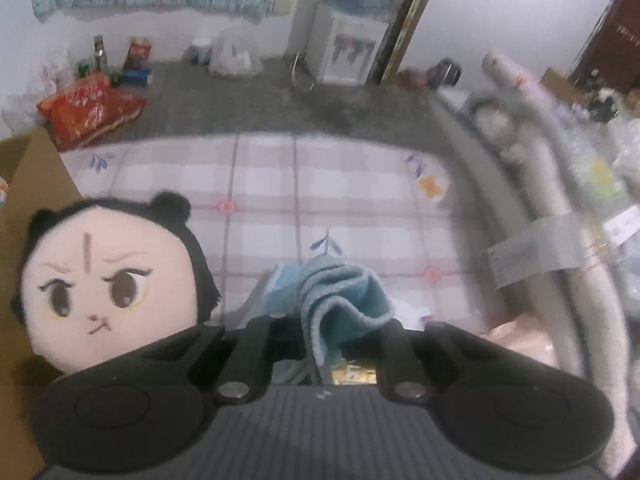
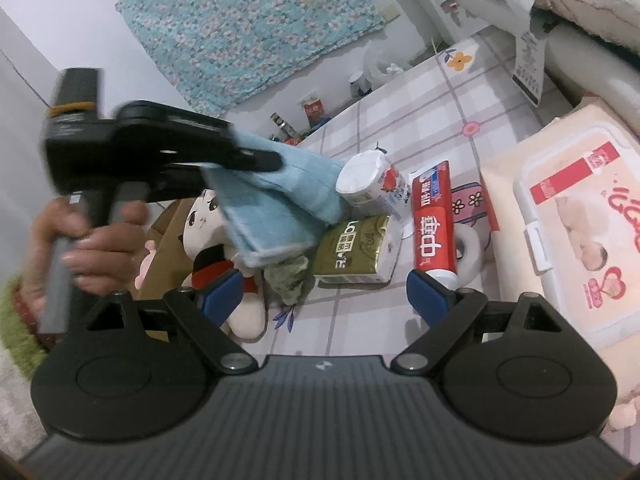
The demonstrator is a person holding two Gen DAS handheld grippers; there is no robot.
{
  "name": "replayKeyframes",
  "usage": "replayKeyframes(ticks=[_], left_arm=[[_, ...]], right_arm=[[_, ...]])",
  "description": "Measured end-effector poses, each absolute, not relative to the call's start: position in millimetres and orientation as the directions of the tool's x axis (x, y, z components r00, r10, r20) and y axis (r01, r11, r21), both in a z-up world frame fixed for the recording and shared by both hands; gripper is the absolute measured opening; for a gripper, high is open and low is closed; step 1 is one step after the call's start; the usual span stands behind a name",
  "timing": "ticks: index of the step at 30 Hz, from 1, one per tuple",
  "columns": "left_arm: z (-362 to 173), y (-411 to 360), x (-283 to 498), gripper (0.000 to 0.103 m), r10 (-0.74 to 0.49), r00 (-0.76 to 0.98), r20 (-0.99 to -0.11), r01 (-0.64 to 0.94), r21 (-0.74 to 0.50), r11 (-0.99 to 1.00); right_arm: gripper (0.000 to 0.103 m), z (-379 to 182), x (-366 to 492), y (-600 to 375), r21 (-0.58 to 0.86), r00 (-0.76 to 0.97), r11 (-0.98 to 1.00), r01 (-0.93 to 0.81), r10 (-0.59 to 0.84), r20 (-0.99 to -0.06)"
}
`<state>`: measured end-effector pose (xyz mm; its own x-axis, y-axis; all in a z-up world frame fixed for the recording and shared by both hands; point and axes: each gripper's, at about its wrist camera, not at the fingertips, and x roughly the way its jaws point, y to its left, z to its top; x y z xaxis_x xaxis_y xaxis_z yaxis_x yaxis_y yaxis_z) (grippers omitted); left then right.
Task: Organize soft objects
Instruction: 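Grasp the teal towel with the left tool and lift it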
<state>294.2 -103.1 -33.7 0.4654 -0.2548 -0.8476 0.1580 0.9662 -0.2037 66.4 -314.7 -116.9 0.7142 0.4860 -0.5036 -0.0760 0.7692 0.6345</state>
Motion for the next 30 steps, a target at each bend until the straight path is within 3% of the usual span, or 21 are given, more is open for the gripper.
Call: replayKeyframes(ticks=[11,18,25,30], left_arm=[[54.3,-50.0,191.3,0.015,-0.464,0.579,-0.670,0.228,-0.413,0.882],[35.6,-7.7,115.4,0.015,-0.485,0.567,-0.665,0.186,-0.471,0.862],[-39.5,-2.0,80.4,0.016,-0.335,0.526,-0.782,0.134,-0.313,0.940],[-70.9,3.5,74.1,0.027,-0.247,0.511,-0.823,0.147,-0.199,0.969]], right_arm=[[0.089,-96.8,35.3,-315.2,0.629,0.755,0.771,-0.104,0.473,-0.455],[0.089,-75.8,25.0,-328.0,0.617,0.772,0.782,-0.084,0.442,-0.456],[0.089,-55.8,63.1,-277.9,0.502,0.677,0.839,-0.209,0.494,-0.545],[0.090,-67.1,110.4,-223.8,0.333,0.612,0.897,-0.290,0.441,-0.657]])
